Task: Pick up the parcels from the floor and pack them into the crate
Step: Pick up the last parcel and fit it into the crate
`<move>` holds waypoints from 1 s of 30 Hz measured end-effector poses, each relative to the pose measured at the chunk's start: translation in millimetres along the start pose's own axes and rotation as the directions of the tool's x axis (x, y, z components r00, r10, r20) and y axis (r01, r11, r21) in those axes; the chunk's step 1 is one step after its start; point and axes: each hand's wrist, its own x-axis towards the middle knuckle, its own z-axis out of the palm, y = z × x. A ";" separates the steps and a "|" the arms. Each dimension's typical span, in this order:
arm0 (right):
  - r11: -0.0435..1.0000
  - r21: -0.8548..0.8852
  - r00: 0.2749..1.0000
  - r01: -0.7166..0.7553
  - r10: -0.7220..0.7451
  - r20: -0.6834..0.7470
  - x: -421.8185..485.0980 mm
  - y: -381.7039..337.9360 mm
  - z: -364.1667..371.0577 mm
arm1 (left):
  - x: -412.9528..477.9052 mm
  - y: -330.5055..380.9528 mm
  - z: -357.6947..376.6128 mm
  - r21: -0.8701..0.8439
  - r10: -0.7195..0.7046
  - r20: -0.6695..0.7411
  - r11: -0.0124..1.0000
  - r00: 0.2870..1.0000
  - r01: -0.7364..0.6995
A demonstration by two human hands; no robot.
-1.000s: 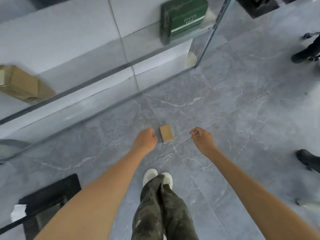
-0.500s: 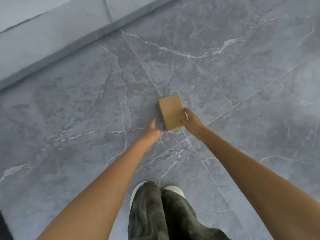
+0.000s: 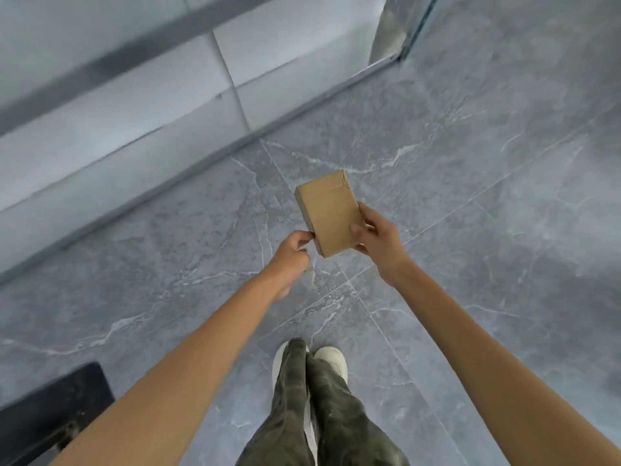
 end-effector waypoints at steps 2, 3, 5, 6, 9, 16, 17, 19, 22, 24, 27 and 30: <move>0.996 0.063 0.998 0.058 -0.057 -0.021 -44.4 -63.2 -6.4 | -54.3 48.6 -11.5 0.056 0.074 -0.033 0.996 0.997 -0.072; 0.993 0.094 0.997 0.075 -0.071 -0.040 -68.3 -95.2 -9.6 | -83.2 74.3 -16.5 0.063 0.113 -0.045 0.992 0.993 -0.110; 0.982 0.152 0.993 0.109 -0.099 -0.071 -118.9 -159.5 -15.4 | -144.2 128.2 -27.2 0.058 0.192 -0.089 0.981 0.977 -0.187; 0.977 0.163 0.989 0.140 -0.129 -0.078 -144.0 -190.4 -18.6 | -175.3 154.3 -32.1 0.044 0.228 -0.117 0.974 0.967 -0.224; 0.954 0.152 0.965 0.257 -0.246 -0.088 -213.6 -280.2 -28.9 | -269.6 229.5 -48.4 -0.055 0.318 -0.202 0.941 0.926 -0.335; 0.842 0.181 0.861 0.508 -0.499 -0.096 -351.3 -469.9 -45.5 | -463.8 377.8 -89.3 -0.259 0.440 -0.167 0.844 0.882 -0.470; 0.823 0.192 0.845 0.534 -0.526 -0.097 -368.8 -490.0 -46.4 | -486.0 392.3 -94.8 -0.276 0.476 -0.136 0.824 0.869 -0.495; 0.777 0.229 0.808 0.587 -0.582 -0.093 -404.1 -524.9 -47.7 | -529.6 415.4 -103.7 -0.297 0.563 -0.053 0.780 0.825 -0.551; 0.748 0.232 0.774 0.622 -0.632 -0.036 -450.3 -556.8 -45.0 | -579.6 431.2 -109.3 -0.273 0.650 0.061 0.741 0.757 -0.614; 0.753 0.188 0.752 0.631 -0.653 0.093 -474.3 -564.8 -42.4 | -602.4 431.1 -109.1 -0.272 0.706 0.105 0.698 0.700 -0.663; 0.752 0.202 0.703 0.628 -0.659 0.268 -498.4 -566.8 -41.0 | -624.1 422.6 -106.3 -0.298 0.784 0.068 0.606 0.617 -0.737; 0.772 0.325 0.671 0.545 -0.635 0.383 -511.6 -564.9 -40.4 | -641.6 412.6 -107.2 -0.337 0.820 -0.001 0.539 0.572 -0.772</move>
